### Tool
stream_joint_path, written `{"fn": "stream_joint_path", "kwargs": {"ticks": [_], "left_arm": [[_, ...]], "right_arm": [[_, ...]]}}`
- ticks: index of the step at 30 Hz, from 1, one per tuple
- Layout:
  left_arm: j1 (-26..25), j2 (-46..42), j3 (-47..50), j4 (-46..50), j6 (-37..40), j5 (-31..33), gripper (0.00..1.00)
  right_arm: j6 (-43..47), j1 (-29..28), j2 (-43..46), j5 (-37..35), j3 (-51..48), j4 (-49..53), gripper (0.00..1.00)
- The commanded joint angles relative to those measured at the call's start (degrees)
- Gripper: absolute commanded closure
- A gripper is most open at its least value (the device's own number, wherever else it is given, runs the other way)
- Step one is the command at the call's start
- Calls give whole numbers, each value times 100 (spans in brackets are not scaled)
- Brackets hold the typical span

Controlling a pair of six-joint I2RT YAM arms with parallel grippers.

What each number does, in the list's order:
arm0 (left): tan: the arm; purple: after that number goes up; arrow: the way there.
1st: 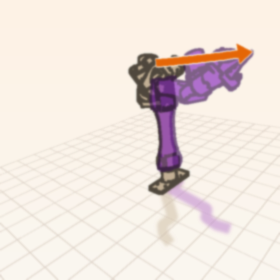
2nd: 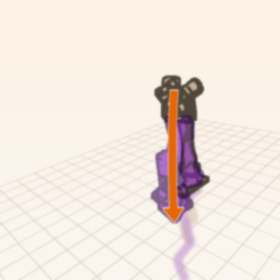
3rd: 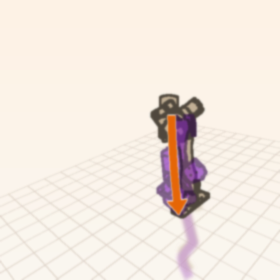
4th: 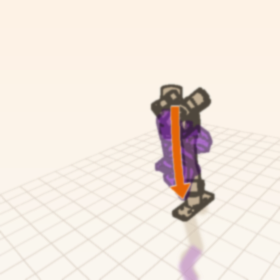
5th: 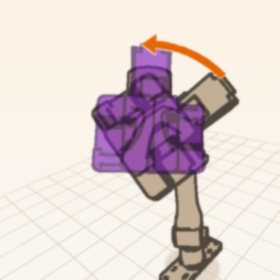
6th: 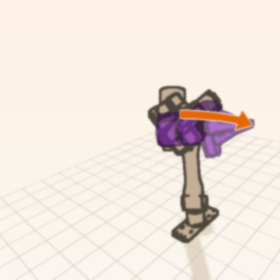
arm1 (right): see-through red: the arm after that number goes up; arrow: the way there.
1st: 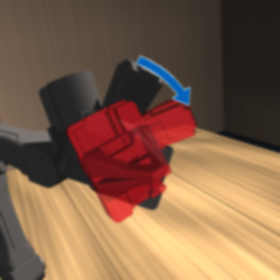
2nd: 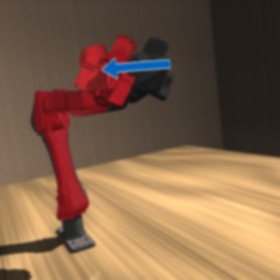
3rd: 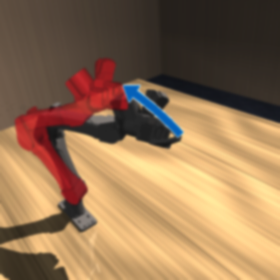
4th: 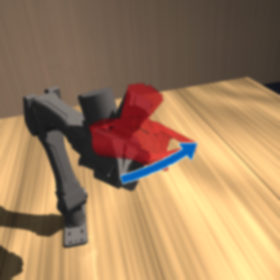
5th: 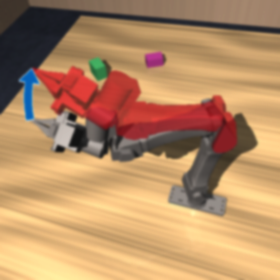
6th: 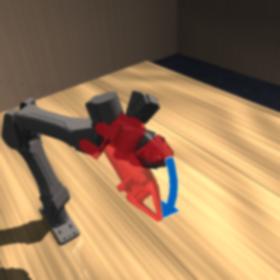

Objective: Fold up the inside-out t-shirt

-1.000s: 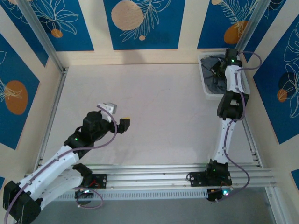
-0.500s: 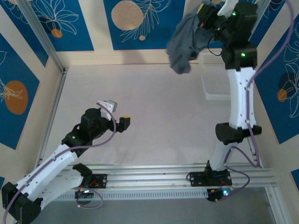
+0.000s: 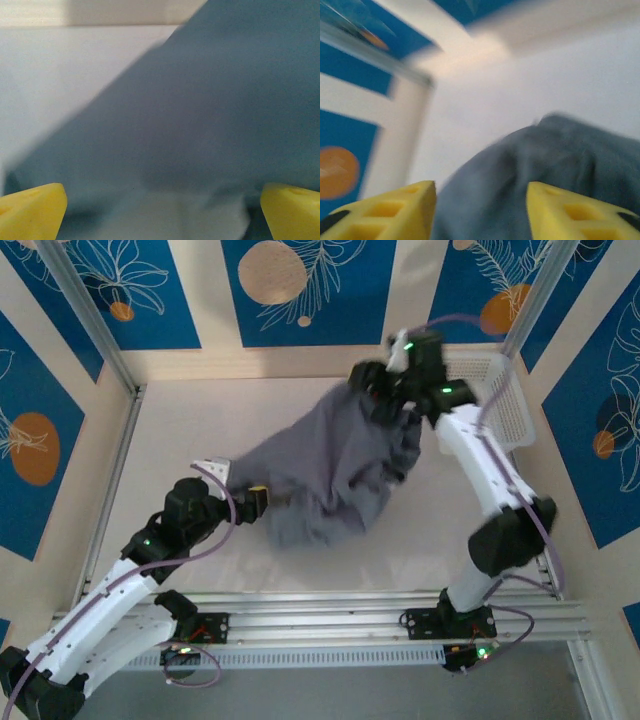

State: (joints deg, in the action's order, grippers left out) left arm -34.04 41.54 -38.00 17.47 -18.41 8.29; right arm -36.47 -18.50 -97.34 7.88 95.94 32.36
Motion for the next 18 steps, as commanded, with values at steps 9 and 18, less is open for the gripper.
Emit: {"fn": "stream_joint_path", "kwargs": {"ticks": [9,18], "left_arm": [[305,668,-76,1750,-2643,1124,2],[811,2618,-1056,1582,-2161,-994,5]], "right_arm": [[177,-402,933,-525,-2078,301,41],[-849,456,1273,-2039,-3612,484,28]]}}
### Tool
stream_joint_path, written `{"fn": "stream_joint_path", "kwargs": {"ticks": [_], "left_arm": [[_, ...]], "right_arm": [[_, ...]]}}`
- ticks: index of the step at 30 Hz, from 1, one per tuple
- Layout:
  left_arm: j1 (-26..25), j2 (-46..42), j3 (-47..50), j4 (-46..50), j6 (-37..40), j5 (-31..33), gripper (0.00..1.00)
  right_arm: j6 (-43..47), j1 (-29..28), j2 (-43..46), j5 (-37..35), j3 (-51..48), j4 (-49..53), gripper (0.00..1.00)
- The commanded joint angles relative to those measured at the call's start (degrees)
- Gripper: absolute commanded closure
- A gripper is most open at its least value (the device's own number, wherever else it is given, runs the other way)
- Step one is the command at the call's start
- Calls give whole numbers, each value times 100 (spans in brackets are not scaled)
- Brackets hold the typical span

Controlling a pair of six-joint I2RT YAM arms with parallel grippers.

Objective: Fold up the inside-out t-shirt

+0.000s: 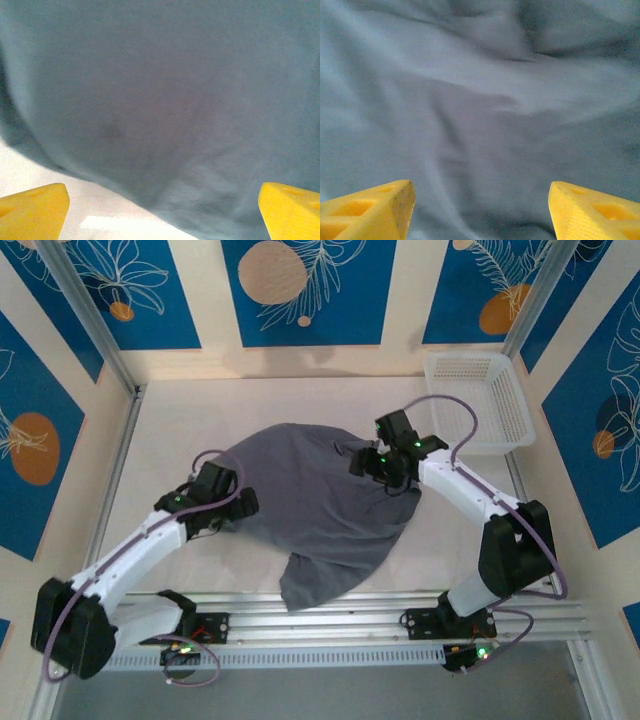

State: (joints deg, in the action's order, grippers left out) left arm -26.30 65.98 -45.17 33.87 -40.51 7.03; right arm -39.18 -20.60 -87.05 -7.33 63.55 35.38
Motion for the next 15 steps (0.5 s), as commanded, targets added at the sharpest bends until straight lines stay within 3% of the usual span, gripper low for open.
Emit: {"fn": "stream_joint_path", "kwargs": {"ticks": [1,5,10,12,14,15], "left_arm": [[37,275,-375,-301,176,-1279,6],[-396,764,-668,-865,890,-2798,12],[-1804,1230,-1110,-450,1519,-2512,14],[-2254,1462,-1208,-358,1520,-2323,21],[-2658,1752,-1281,-311,1482,-2172,29],[-2799,1872,-1289,-306,1432,-2096,32]], "right_arm": [[-769,976,302,-310,-576,157,28],[-728,1712,299,469,-1193,-197,29],[-432,1743,-139,611,-1135,-302,34],[-421,1735,-317,650,-1125,-468,48],[-467,1747,-436,731,-1071,-538,83],[-470,1742,-446,778,-1043,-553,94]]}}
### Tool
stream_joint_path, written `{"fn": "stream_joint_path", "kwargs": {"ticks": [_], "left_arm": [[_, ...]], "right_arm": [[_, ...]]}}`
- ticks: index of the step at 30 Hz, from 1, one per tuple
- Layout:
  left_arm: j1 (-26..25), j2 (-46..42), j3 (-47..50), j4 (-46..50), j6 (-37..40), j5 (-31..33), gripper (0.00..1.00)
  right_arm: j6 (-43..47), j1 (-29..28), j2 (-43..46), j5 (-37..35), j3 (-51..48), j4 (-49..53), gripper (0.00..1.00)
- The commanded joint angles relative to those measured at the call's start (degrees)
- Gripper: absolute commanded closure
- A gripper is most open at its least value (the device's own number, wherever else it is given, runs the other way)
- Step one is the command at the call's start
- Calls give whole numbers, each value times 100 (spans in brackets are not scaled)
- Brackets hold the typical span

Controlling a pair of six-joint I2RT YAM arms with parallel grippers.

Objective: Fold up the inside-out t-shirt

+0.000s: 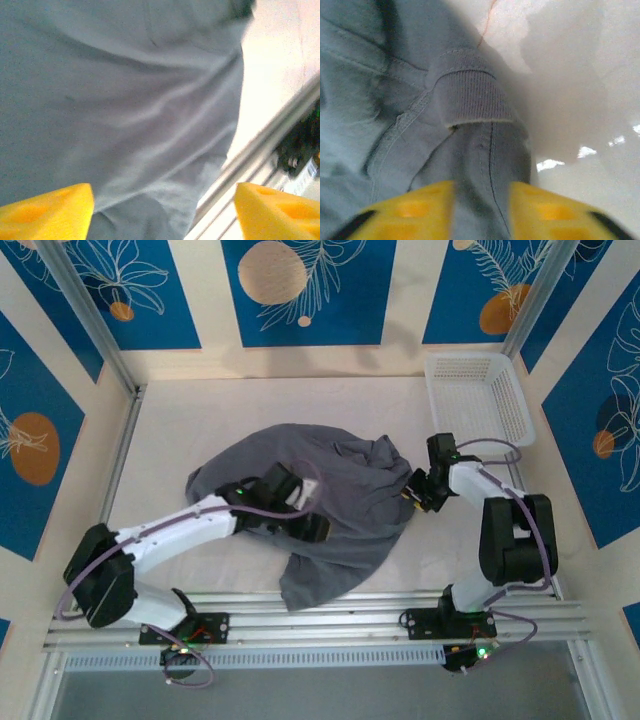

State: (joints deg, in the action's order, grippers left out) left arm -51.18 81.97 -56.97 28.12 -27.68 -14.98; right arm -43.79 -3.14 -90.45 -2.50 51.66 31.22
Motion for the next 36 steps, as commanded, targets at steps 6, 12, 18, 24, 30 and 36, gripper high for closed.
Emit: {"fn": "stream_joint_path", "kwargs": {"ticks": [6,12,18,24,30,36], "left_arm": [[-1143,1169,-439,675,187,294,45],[-1925,1107,-301,1349,61,1556,42],[-2473,1467,-326,698,212,1857,26],[-2580,2085,-752,863,250,2982,87],[-1340,430,-288,810,556,1536,100],[410,225,-93,1241,1461,887,96]], "right_arm": [[-42,-253,454,371,276,-128,100],[123,-377,988,63,381,214,98],[288,-630,1347,-109,172,68,62],[298,-606,1383,-40,212,155,60],[774,-634,1528,41,309,163,60],[879,-971,1342,443,269,-99,60]]}}
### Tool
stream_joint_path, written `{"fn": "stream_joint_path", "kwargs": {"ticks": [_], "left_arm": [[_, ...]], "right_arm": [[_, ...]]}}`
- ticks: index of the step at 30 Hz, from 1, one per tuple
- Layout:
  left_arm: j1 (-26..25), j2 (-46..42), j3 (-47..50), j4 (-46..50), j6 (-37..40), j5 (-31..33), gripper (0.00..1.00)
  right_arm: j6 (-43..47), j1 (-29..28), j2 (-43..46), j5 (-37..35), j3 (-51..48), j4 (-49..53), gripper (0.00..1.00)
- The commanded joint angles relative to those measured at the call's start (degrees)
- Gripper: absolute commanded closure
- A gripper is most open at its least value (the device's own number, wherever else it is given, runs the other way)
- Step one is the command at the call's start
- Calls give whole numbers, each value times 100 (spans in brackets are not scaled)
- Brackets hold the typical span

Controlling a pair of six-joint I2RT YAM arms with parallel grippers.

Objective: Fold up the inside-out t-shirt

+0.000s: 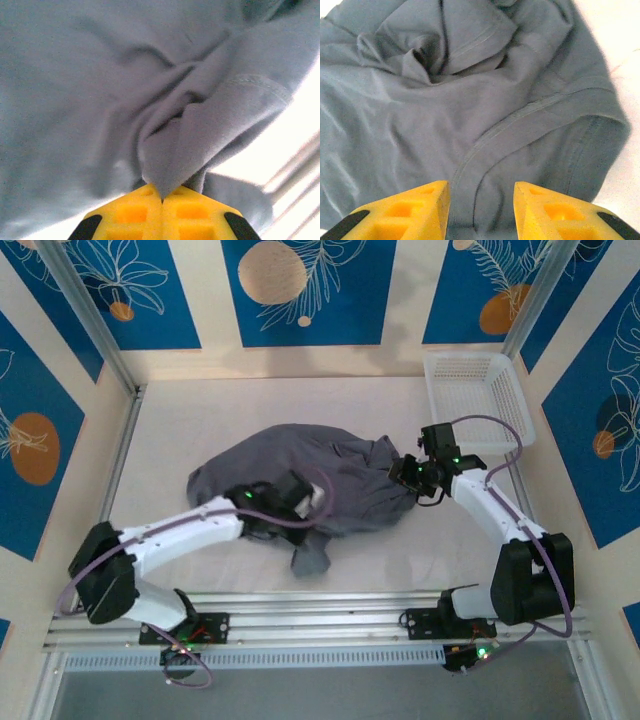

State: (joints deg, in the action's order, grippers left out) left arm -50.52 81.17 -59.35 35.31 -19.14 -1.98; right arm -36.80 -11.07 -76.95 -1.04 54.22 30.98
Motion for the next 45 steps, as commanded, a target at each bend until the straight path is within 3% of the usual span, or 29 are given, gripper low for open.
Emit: {"fn": "stream_joint_path", "kwargs": {"ticks": [1,5,8,11,13,16,18,23,27,29,30,31,32,33,34,38,45], "left_arm": [[544,489,136,549,670,-277,90],[1090,770,223,372,628,375,63],[1421,406,326,344,370,799,54],[1622,-118,439,400,96,832,47],[1617,-411,513,318,56,305,46],[1454,-723,833,-687,-244,-1325,46],[1255,-580,852,-1289,-555,-1716,43],[846,811,-232,-632,-214,-320,43],[800,1884,-883,-588,67,301,44],[799,2261,-1102,-725,161,287,44],[803,2468,-1262,-693,196,306,46],[806,2680,-1458,-554,245,357,54],[807,2806,-1590,-439,291,376,68],[810,2838,-1658,-393,354,303,93],[814,2763,-1643,-416,403,165,100],[886,1926,-1489,-79,629,-200,100],[955,101,-396,895,433,964,100]], "right_arm": [[173,-254,-61,291,51,-54,60],[212,-439,-55,174,186,130,58],[221,-459,153,-11,123,171,56],[160,-459,354,-157,-43,98,52],[140,-457,386,-143,-94,29,52],[105,-459,250,-21,-91,-112,51],[43,-460,82,96,-66,-220,52],[-154,-493,-302,228,32,-334,52],[-131,-478,-396,175,63,-250,52],[-91,-462,-405,142,47,-233,52],[-97,-446,-404,79,41,-203,52],[-108,-421,-418,-72,52,-154,52],[-96,-398,-435,-240,82,-101,51],[-44,-343,-456,-452,137,-63,49],[47,-280,-493,-578,203,-49,45],[505,-159,-979,-700,847,230,42],[932,-212,-2351,-1126,2239,453,41]]}}
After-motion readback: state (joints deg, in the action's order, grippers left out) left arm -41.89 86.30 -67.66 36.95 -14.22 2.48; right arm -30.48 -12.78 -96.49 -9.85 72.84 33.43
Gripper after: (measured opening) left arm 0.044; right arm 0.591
